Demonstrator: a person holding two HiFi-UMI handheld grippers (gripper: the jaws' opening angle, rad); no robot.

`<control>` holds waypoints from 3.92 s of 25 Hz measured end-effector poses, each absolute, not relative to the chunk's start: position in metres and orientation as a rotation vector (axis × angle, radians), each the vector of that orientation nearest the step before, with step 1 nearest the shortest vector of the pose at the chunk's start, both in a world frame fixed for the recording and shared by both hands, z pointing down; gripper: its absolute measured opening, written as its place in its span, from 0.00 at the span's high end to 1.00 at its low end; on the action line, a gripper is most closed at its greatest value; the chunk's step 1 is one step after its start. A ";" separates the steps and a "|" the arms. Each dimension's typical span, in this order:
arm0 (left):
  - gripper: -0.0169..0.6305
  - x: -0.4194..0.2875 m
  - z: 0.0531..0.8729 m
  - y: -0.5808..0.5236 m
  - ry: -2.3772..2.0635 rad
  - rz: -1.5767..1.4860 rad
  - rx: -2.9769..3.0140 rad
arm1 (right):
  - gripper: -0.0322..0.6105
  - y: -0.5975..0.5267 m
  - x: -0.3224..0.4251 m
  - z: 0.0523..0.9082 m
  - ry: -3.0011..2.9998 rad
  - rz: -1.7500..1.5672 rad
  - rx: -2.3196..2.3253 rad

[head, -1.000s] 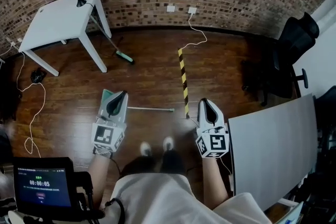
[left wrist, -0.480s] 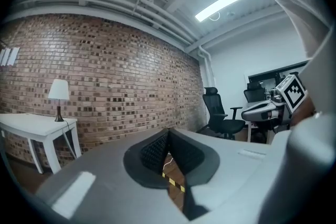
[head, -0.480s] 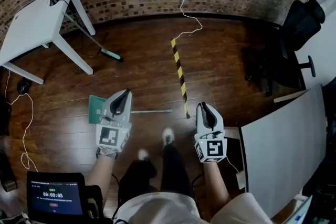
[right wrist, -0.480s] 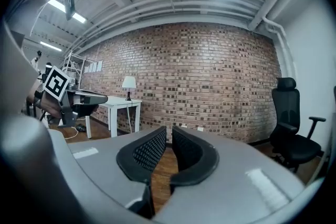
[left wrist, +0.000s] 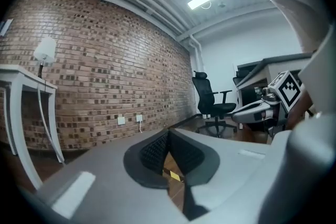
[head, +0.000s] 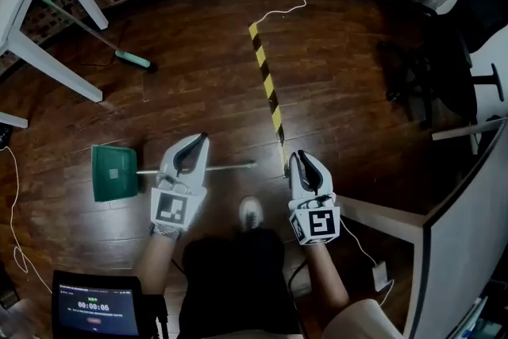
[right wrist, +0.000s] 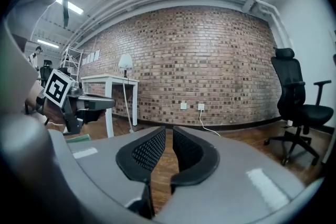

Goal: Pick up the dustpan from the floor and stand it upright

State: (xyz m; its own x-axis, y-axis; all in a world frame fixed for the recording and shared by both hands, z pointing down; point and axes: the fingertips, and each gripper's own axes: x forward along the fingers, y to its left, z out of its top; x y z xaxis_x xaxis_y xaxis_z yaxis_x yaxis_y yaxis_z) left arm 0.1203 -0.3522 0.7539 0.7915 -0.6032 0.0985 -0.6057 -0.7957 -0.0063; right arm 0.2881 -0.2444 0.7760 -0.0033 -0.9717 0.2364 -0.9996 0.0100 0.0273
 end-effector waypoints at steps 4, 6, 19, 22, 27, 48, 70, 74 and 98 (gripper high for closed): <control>0.97 0.141 0.842 -0.357 -0.960 0.170 2.968 | 0.86 -0.246 0.304 0.871 -2.100 0.295 2.123; 0.97 0.146 0.883 -0.361 -0.944 0.189 2.975 | 0.86 -0.250 0.308 0.913 -2.107 0.294 2.128; 0.97 0.174 1.056 -0.340 -0.807 0.255 2.979 | 0.68 -0.214 0.291 1.162 -2.184 0.411 1.895; 0.97 0.168 1.065 -0.337 -0.805 0.261 2.979 | 0.67 -0.204 0.283 1.199 -2.138 0.482 1.863; 0.97 0.156 1.064 -0.339 -0.857 0.284 2.927 | 0.68 -0.212 0.271 1.235 -2.130 0.474 1.771; 0.97 0.086 1.061 -0.353 -1.060 0.296 2.881 | 0.82 -0.263 0.279 1.219 -2.034 0.319 1.891; 0.97 0.069 0.789 -0.352 -1.205 0.167 2.838 | 0.75 -0.293 0.295 0.872 -1.957 -0.025 1.831; 0.97 0.057 0.739 -0.349 -1.230 0.186 2.832 | 0.74 -0.290 0.283 0.838 -1.906 -0.045 1.740; 0.97 -0.054 0.514 -0.346 -1.422 0.208 2.680 | 0.57 -0.330 0.100 0.707 -2.010 0.103 1.056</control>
State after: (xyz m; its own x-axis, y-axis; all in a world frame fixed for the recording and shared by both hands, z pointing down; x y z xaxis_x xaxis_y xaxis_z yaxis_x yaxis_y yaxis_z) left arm -0.0543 -0.3465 0.5142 0.5546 -0.8151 0.1672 -0.8289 -0.5589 0.0247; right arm 0.1004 -0.3304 0.7068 -0.2905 -0.6416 0.7099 -0.7107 0.6415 0.2889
